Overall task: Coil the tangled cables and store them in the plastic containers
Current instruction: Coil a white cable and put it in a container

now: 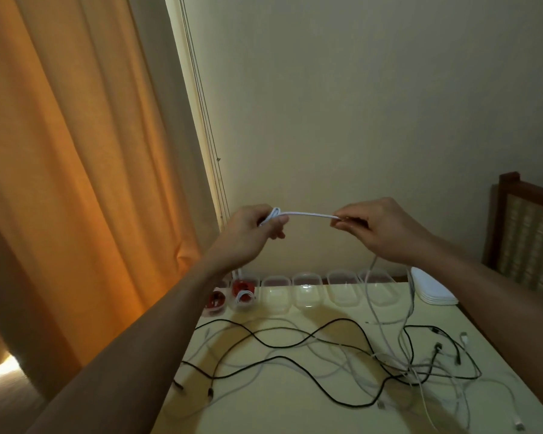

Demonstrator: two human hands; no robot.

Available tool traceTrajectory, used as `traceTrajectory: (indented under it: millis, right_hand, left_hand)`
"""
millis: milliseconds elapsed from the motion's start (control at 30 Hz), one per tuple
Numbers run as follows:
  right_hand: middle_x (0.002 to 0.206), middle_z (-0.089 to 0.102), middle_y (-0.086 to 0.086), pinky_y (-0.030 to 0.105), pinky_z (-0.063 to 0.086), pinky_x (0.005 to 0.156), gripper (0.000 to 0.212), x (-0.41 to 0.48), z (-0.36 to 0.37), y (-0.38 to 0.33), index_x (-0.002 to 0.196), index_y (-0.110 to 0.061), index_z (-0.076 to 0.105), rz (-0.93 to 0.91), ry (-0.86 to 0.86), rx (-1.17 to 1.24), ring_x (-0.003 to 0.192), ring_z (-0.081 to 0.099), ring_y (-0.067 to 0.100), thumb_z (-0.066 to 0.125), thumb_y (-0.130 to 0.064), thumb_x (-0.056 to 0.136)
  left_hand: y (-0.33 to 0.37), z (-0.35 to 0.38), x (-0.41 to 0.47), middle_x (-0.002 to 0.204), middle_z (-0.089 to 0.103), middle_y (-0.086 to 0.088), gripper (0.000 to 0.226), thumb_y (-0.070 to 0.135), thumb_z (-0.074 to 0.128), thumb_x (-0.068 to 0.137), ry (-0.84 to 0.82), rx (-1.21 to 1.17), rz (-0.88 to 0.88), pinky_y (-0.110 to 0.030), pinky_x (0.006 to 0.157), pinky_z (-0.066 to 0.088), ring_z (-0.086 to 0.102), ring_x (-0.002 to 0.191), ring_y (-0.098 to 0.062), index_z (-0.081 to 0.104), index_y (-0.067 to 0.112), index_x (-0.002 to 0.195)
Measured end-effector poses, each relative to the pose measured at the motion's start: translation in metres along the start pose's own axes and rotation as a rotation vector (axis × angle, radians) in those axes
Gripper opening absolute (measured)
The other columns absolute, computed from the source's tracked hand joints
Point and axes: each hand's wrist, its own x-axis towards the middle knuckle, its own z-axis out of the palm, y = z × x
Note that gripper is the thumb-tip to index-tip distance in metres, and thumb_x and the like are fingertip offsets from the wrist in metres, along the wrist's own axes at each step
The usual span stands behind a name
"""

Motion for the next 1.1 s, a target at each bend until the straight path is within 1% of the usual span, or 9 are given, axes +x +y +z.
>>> traceTrajectory:
  millis: [100,233,300,467,633,833,967,1033,1100]
  right_hand:
    - [0.064,0.062,-0.004,0.023,0.039,0.055,0.015,-0.016,0.005,0.025,0.094,-0.025,0.077,0.281,-0.09,0.115,0.054,0.051,0.003,0.063,-0.029,0.098]
    - [0.067,0.068,0.001,0.016,0.044,0.053,0.013,-0.037,0.016,0.05,0.087,-0.025,0.078,0.473,-0.193,0.181,0.053,0.055,0.0,0.068,-0.021,0.095]
    - [0.064,0.068,-0.001,0.015,0.043,0.051,0.013,-0.044,0.023,0.058,0.084,-0.022,0.078,0.493,-0.233,0.109,0.051,0.055,0.0,0.07,-0.02,0.093]
    - [0.068,0.068,-0.005,0.032,0.052,0.063,0.021,-0.051,0.046,0.071,0.074,-0.025,0.073,0.457,-0.4,-0.178,0.066,0.065,0.014,0.07,-0.036,0.092]
    - [0.072,0.063,-0.009,0.027,0.044,0.064,0.019,-0.068,0.051,0.083,0.076,-0.026,0.072,0.422,-0.357,-0.145,0.07,0.058,0.008,0.071,-0.036,0.092]
    - [0.08,0.066,0.005,0.02,0.039,0.061,0.028,-0.094,0.049,0.101,0.08,-0.014,0.071,0.538,-0.455,-0.311,0.073,0.062,0.018,0.062,-0.034,0.098]
    - [0.082,0.066,-0.008,0.027,0.048,0.075,0.017,-0.107,0.05,0.115,0.081,-0.031,0.071,0.628,-0.41,-0.398,0.075,0.06,0.004,0.064,-0.034,0.097]
    - [0.101,0.065,-0.007,0.027,0.044,0.079,0.012,-0.104,0.05,0.11,0.098,-0.032,0.069,0.597,-0.46,-0.431,0.088,0.058,0.008,0.062,-0.041,0.097]
    - [0.123,0.06,-0.003,0.029,0.042,0.087,0.029,-0.094,0.053,0.101,0.121,-0.029,0.063,0.551,-0.473,-0.392,0.107,0.054,0.014,0.06,-0.044,0.097]
  left_hand:
    - [-0.007,-0.012,0.002,0.088,0.075,-0.001,0.027,0.034,0.056,0.103,-0.015,-0.113,-0.063,-0.032,0.083,0.055,0.069,0.086,-0.014,0.072,0.013,0.096]
    - [-0.023,-0.018,-0.001,0.087,0.075,-0.004,0.03,0.033,0.056,0.103,0.052,-0.237,-0.141,-0.036,0.089,0.056,0.071,0.091,-0.019,0.071,0.008,0.099]
    - [-0.03,-0.018,-0.002,0.088,0.074,-0.005,0.031,0.034,0.056,0.103,0.086,-0.254,-0.168,-0.037,0.091,0.055,0.071,0.092,-0.019,0.071,0.008,0.1]
    - [-0.039,-0.008,-0.006,0.093,0.072,-0.02,0.037,0.034,0.054,0.105,0.184,-0.363,-0.235,-0.036,0.091,0.056,0.073,0.091,-0.02,0.069,0.002,0.095]
    - [-0.059,-0.018,-0.001,0.076,0.066,-0.008,0.03,0.028,0.054,0.106,0.244,-0.572,-0.342,-0.038,0.092,0.056,0.07,0.083,-0.018,0.066,0.005,0.092]
    - [-0.091,-0.045,0.006,0.069,0.06,-0.007,0.029,0.026,0.053,0.106,0.413,-0.768,-0.46,-0.037,0.085,0.055,0.069,0.076,-0.019,0.064,0.004,0.09]
    - [-0.085,-0.042,0.001,0.075,0.063,-0.01,0.031,0.026,0.053,0.106,0.277,-0.566,-0.456,-0.039,0.089,0.056,0.069,0.081,-0.02,0.067,0.001,0.095]
    - [-0.073,-0.035,-0.002,0.083,0.065,-0.011,0.033,0.028,0.053,0.106,0.145,-0.4,-0.431,-0.035,0.085,0.055,0.068,0.086,-0.021,0.068,-0.001,0.099]
    - [-0.062,-0.028,-0.001,0.087,0.069,-0.009,0.031,0.031,0.055,0.105,0.01,-0.213,-0.394,-0.032,0.083,0.056,0.068,0.087,-0.021,0.069,0.004,0.099]
